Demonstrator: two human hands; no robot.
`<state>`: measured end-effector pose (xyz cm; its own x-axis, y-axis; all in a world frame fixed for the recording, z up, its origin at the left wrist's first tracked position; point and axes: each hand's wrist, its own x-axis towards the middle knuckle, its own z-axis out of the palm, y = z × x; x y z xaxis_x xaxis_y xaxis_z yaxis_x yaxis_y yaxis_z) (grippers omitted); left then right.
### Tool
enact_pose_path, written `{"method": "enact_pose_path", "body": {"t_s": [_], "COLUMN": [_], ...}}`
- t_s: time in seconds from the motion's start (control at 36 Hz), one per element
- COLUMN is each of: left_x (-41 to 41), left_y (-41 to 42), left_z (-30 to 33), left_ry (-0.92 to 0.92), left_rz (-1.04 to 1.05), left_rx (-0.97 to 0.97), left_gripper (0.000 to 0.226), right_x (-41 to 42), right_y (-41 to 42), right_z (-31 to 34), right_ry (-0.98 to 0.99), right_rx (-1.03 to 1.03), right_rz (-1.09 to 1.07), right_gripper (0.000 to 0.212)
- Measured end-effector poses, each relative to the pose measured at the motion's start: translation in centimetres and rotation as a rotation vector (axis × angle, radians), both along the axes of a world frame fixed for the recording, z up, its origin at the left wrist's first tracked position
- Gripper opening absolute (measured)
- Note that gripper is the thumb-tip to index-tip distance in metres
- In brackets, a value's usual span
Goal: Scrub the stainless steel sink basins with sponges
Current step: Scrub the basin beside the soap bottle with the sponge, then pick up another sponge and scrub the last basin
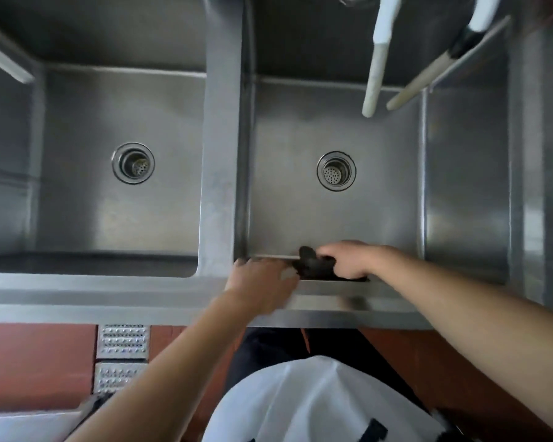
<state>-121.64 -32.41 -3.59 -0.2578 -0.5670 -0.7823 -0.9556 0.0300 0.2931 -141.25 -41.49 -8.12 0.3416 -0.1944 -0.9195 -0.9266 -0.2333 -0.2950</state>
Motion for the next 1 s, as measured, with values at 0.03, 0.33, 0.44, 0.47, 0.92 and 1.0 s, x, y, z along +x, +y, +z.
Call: {"method": "enact_pose_path", "body": {"t_s": [0.03, 0.33, 0.44, 0.47, 0.92, 1.0], "left_x": [0.3, 1.1, 1.0, 0.7, -10.0, -13.4], "left_y": [0.8, 1.4, -1.7, -2.5, -4.1, -3.5], "left_z": [0.3, 1.7, 4.8, 5.7, 10.7, 10.8], "left_ry": [-0.023, 0.236, 0.443, 0.484, 0.749, 0.754], "left_rz": [0.063, 0.29, 0.223, 0.179, 0.649, 0.646], "left_rx": [-0.061, -0.142, -0.108, -0.124, -0.305, -0.313], "left_gripper": [0.046, 0.074, 0.107, 0.109, 0.028, 0.026], "right_x": [-0.2, -1.9, -2.7, -2.9, -14.4, -17.6], "right_y": [0.1, -0.1, -0.4, -0.4, 3.1, 4.3], "right_z": [1.0, 9.7, 12.9, 13.7, 18.8, 17.5], "right_ry": [-0.013, -0.158, -0.243, -0.274, -0.417, -0.407], "right_rx": [-0.008, -0.015, 0.004, -0.01, -0.26, -0.404], "right_rz": [-0.026, -0.356, -0.544, -0.583, -0.66, -0.665], "right_gripper": [0.036, 0.03, 0.046, 0.054, 0.053, 0.039]}}
